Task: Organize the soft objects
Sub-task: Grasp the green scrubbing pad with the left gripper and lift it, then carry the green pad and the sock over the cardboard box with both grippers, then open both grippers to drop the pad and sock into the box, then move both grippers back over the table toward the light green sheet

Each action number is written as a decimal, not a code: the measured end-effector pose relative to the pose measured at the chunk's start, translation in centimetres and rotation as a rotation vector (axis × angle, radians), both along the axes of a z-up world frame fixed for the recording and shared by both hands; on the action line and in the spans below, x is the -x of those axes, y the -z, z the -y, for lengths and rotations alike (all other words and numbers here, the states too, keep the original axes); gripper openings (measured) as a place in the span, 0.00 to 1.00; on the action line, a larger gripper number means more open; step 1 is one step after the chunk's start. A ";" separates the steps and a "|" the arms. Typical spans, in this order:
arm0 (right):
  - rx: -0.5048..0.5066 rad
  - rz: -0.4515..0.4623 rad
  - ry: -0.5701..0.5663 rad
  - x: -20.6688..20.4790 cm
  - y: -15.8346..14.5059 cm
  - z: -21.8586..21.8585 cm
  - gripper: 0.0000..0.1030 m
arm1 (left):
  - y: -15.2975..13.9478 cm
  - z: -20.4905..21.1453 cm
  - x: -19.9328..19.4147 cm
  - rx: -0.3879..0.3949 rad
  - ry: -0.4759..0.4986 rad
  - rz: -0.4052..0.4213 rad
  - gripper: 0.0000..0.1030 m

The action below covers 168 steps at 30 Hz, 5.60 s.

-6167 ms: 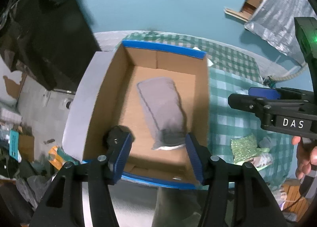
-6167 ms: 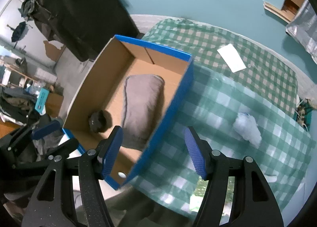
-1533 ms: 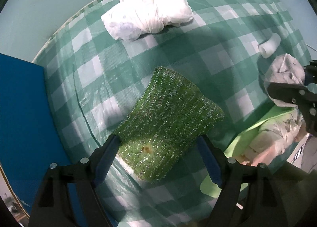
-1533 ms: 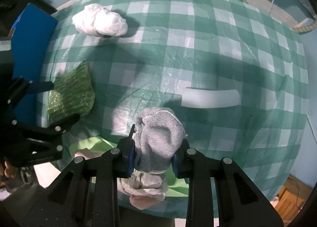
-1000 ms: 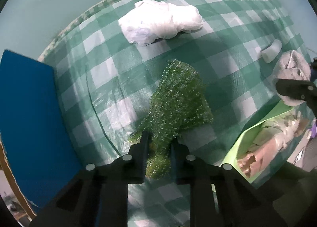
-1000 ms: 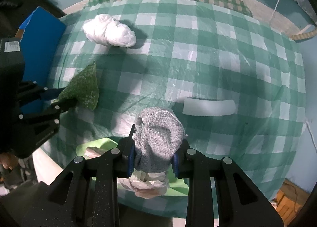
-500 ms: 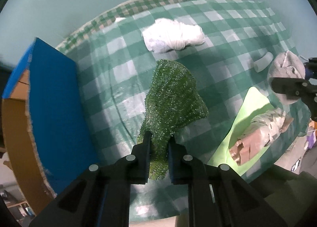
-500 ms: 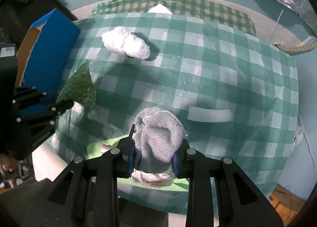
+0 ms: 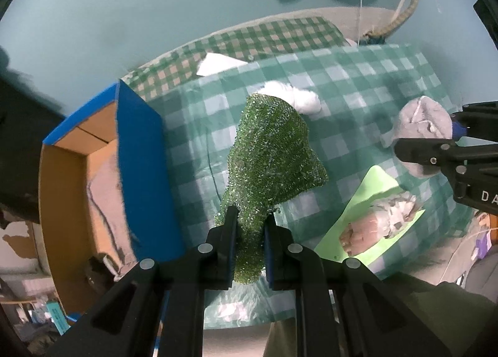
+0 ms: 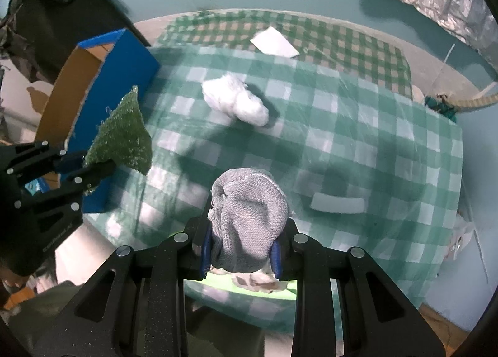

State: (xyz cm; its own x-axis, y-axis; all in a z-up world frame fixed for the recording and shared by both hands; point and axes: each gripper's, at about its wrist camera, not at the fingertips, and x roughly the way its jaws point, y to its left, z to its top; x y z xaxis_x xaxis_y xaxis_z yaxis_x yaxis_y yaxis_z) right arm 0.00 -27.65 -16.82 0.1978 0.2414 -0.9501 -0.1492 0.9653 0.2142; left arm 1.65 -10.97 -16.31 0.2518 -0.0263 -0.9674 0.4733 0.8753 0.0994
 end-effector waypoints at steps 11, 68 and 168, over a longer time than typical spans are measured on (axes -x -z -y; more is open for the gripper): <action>-0.026 0.050 -0.060 -0.5 -4.1 -2.3 0.26 | -3.4 -2.4 0.0 0.034 -0.100 0.040 0.14; -0.090 0.035 -0.446 -7.0 -4.0 -27.7 0.26 | -2.7 -23.9 -1.8 -0.005 -0.586 0.025 0.14; 0.077 -0.112 -0.320 5.4 7.3 -3.0 0.55 | 5.5 -0.5 4.2 -0.027 -0.027 -0.079 0.54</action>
